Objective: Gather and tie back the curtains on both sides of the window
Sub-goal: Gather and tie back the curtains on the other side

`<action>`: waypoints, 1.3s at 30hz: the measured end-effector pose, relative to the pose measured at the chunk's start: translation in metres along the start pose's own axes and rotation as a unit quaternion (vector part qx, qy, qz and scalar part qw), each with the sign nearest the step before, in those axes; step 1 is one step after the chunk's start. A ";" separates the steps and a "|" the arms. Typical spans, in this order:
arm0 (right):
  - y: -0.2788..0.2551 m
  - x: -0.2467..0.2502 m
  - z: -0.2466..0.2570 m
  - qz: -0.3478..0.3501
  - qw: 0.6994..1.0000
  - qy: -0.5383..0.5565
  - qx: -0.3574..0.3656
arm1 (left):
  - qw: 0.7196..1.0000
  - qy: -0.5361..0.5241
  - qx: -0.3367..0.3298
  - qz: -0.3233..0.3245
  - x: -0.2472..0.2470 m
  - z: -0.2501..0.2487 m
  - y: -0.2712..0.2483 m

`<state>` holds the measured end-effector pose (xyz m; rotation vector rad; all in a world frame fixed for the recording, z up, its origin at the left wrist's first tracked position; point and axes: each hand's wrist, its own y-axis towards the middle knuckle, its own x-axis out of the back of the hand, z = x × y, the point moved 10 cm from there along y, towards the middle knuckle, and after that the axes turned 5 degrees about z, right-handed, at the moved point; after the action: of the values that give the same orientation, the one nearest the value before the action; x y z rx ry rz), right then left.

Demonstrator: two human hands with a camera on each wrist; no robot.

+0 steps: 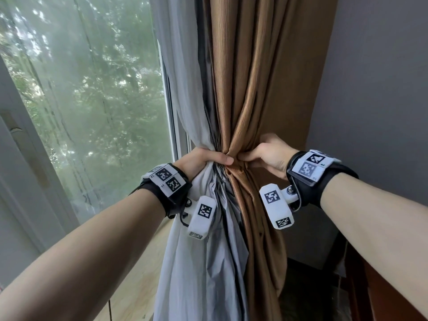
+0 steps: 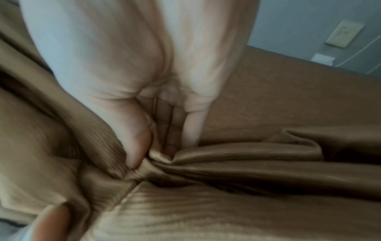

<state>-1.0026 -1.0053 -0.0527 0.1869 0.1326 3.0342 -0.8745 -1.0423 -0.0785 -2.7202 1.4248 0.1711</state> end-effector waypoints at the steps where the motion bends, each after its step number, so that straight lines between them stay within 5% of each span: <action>1: 0.000 -0.003 0.001 0.004 1.000 0.007 0.001 | 1.000 0.001 0.006 0.001 0.001 0.000 -0.001; 11: 0.008 -0.006 -0.004 0.033 0.999 0.035 0.007 | 0.998 0.033 -0.043 -0.023 0.009 -0.006 0.012; 16: 0.011 0.017 0.006 -0.033 0.995 -0.088 0.041 | 0.994 0.051 -0.070 -0.065 0.018 -0.012 0.017; 21: 0.008 0.047 -0.001 -0.086 0.994 -0.055 0.033 | 0.993 0.061 -0.085 -0.057 0.016 -0.013 0.018; 26: 0.003 0.008 -0.014 0.065 0.993 0.097 0.008 | 0.995 0.040 -0.083 -0.026 0.004 -0.011 0.018; 30: 0.007 -0.005 -0.023 0.101 0.988 0.117 -0.003 | 0.995 0.043 -0.087 -0.026 0.004 -0.012 0.017; 39: 0.002 0.027 -0.043 -0.002 0.999 -0.027 -0.028 | 0.994 0.034 -0.101 -0.026 -0.009 -0.004 0.020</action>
<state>-1.0350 -1.0076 -0.0915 0.2631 0.0431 3.0209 -0.8958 -1.0474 -0.0738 -2.9501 1.4236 0.2331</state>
